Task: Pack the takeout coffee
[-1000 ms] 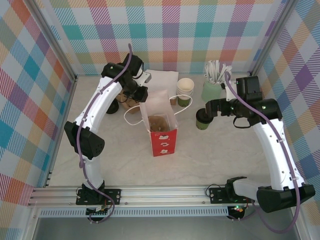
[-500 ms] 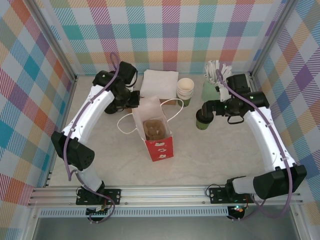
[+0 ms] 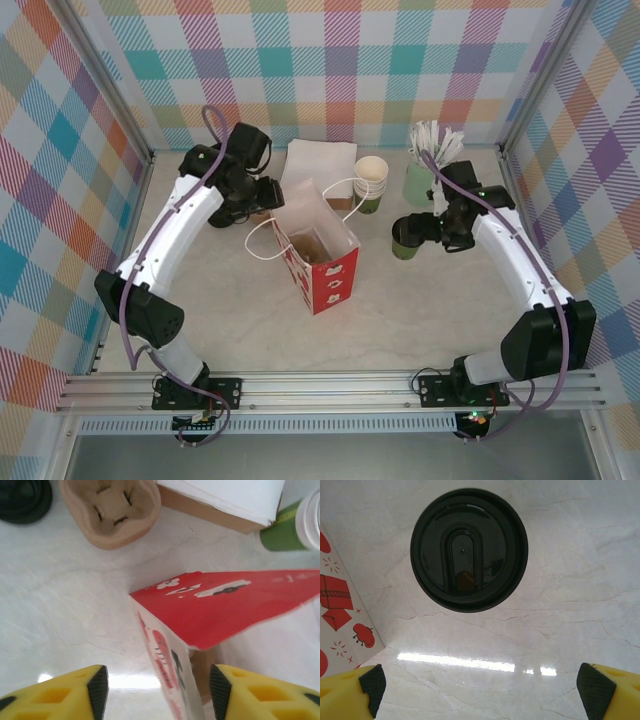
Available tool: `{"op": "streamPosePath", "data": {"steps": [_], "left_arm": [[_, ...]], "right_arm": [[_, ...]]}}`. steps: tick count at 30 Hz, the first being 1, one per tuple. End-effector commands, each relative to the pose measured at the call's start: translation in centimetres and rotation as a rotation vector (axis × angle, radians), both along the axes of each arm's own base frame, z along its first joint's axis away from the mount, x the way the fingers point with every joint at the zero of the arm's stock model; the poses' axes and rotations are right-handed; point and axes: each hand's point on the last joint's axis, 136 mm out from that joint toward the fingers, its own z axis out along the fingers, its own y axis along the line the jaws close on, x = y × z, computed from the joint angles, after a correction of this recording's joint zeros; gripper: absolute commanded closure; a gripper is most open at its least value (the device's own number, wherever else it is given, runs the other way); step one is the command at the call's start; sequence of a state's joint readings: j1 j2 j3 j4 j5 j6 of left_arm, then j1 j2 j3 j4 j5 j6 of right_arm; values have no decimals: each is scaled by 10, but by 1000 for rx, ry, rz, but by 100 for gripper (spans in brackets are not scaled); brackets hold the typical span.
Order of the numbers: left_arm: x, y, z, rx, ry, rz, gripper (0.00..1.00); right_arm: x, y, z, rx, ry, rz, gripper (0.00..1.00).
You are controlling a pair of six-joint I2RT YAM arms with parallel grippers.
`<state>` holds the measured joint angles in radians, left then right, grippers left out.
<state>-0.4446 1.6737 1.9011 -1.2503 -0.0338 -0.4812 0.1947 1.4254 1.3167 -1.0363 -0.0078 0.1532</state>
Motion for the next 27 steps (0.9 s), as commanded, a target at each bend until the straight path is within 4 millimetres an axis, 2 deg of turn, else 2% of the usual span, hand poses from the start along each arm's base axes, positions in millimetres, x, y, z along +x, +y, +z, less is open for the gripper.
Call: {"op": "streamPosePath", "data": {"steps": [1, 4, 7, 16, 27], "left_arm": [[-17, 12, 40, 49, -112, -125, 28], [-18, 10, 47, 61, -147, -205, 19], [-12, 9, 46, 83, -160, -261, 14], [1, 3, 35, 74, -138, -291, 11], [1, 5, 31, 85, -130, -278, 7]], "right_arm": [[-2, 3, -18, 27, 62, -25, 0], [2, 5, -27, 32, 94, -32, 0], [5, 9, -35, 44, 117, -38, 0], [22, 12, -52, 21, 153, -40, 0], [49, 24, -63, -12, 152, -1, 0]]}}
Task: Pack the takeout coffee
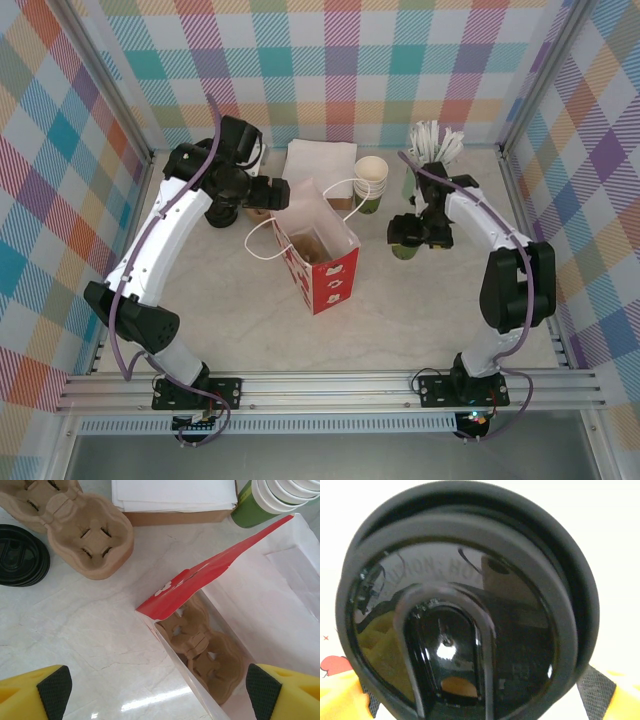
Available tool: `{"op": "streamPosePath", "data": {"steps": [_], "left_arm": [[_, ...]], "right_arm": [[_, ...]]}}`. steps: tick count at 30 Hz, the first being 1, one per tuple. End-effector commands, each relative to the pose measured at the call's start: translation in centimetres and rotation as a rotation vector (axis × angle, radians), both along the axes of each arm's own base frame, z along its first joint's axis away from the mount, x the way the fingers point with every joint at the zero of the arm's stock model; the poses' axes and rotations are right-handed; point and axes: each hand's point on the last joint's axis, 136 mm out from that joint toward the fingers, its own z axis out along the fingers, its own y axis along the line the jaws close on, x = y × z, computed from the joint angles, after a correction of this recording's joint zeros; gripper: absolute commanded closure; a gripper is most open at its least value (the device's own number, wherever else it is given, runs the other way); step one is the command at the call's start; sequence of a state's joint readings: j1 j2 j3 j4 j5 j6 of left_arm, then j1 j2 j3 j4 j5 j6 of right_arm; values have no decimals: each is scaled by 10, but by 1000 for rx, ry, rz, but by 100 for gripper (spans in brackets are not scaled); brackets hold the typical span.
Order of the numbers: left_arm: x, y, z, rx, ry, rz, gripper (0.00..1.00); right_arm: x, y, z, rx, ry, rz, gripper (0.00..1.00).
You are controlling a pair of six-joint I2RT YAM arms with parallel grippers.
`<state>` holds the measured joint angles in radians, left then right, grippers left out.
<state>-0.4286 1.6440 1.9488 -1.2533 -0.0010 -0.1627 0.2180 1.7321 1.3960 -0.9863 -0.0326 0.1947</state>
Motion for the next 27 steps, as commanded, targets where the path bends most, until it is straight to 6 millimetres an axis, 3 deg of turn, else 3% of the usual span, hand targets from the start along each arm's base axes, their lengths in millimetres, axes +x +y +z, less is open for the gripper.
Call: {"op": "streamPosePath", "data": {"steps": [1, 16, 27], "left_arm": [[2, 4, 3, 1, -12, 1, 7], [0, 9, 3, 15, -9, 7, 5], [1, 8, 0, 16, -1, 10, 5]], "right_arm": [[17, 4, 5, -11, -34, 14, 0], [51, 6, -7, -64, -51, 91, 0], [58, 10, -13, -67, -58, 139, 0]]}}
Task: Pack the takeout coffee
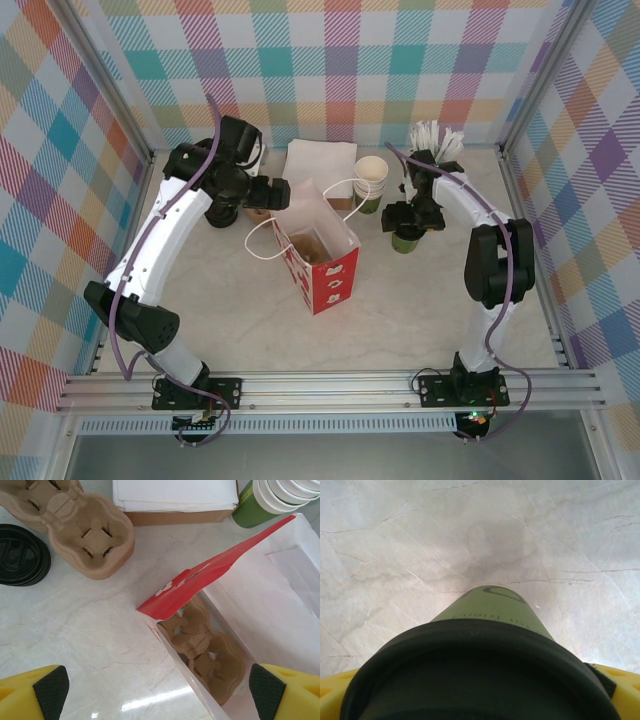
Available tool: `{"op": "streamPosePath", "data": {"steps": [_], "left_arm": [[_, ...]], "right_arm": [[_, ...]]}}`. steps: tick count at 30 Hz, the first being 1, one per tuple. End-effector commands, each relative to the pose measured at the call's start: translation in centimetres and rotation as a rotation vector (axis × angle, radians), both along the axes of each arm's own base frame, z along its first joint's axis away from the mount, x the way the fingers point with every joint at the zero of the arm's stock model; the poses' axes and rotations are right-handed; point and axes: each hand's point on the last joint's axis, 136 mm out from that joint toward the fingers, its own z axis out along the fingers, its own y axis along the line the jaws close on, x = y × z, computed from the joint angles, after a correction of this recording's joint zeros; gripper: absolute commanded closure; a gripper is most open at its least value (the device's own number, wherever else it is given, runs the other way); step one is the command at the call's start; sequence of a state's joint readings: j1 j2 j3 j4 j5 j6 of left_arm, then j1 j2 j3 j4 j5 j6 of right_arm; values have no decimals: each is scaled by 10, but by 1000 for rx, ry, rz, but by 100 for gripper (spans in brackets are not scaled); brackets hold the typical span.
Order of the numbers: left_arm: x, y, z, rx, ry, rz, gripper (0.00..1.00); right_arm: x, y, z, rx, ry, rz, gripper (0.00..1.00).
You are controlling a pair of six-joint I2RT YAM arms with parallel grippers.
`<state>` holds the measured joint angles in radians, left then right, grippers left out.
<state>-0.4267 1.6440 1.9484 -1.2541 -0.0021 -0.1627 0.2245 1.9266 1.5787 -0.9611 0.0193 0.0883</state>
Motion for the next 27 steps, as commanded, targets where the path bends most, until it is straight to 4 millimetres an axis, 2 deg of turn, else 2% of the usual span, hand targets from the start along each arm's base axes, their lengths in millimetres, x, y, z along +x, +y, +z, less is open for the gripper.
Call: {"op": "streamPosePath", "data": {"steps": [1, 7, 14, 21, 27], "left_arm": [[1, 7, 1, 14, -3, 9, 5], [-1, 9, 2, 8, -6, 20, 5], [-8, 13, 15, -47, -54, 66, 6], [-22, 22, 32, -126, -124, 134, 6], [-43, 31, 38, -186, -161, 187, 6]], "right_arm": [[5, 5, 4, -6, -23, 43, 2], [-5, 3, 17, -7, -34, 60, 12], [-27, -1, 42, -5, -52, 60, 15], [-63, -1, 75, 3, -64, 83, 16], [-97, 0, 112, 12, -81, 75, 16]]}}
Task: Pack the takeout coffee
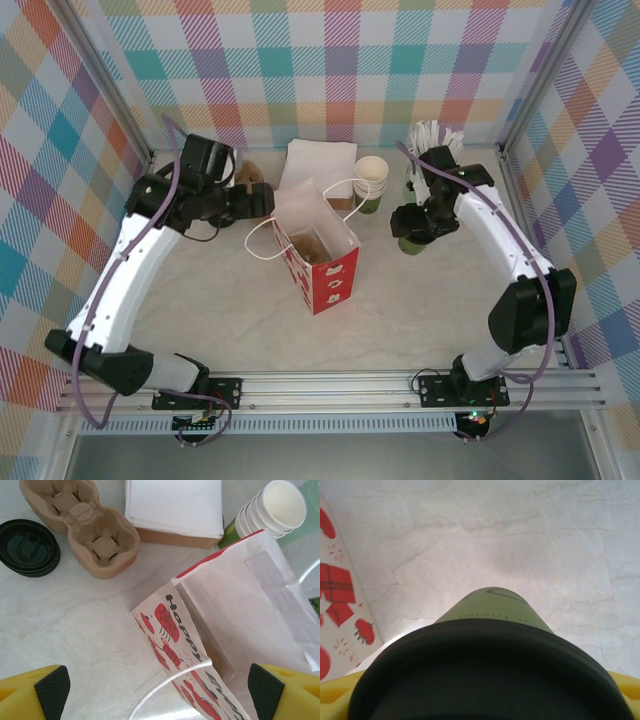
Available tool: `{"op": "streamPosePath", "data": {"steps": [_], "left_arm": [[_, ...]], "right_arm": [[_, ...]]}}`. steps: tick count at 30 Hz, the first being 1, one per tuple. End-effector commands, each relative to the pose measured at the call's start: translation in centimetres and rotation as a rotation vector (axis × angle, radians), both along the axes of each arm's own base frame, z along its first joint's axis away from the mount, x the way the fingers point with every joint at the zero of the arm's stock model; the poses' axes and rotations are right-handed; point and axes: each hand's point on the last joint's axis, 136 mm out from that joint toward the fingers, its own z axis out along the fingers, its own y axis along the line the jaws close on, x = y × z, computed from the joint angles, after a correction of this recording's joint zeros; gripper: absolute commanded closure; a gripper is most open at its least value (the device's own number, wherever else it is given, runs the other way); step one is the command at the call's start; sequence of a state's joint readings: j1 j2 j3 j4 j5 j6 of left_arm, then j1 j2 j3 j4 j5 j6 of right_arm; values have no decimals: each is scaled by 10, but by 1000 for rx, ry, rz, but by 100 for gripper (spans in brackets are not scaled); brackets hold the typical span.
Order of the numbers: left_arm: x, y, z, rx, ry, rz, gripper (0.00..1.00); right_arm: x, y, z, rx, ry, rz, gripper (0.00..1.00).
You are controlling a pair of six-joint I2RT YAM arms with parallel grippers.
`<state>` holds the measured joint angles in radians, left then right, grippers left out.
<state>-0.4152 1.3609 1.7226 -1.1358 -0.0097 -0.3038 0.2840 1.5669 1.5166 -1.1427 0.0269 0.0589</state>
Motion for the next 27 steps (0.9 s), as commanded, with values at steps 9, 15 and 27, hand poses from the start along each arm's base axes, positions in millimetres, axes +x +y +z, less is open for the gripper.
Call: {"op": "streamPosePath", "data": {"steps": [9, 15, 27], "left_arm": [[-31, 15, -9, -108, -19, 92, 6], [-40, 17, -24, -120, 11, 102, 7], [-42, 10, -35, -168, 40, 105, 6]], "right_arm": [[-56, 3, 85, 37, -48, -37, 17], [-63, 17, 131, 54, -119, 0, 18], [-68, 85, 201, 181, -268, 152, 19]]}}
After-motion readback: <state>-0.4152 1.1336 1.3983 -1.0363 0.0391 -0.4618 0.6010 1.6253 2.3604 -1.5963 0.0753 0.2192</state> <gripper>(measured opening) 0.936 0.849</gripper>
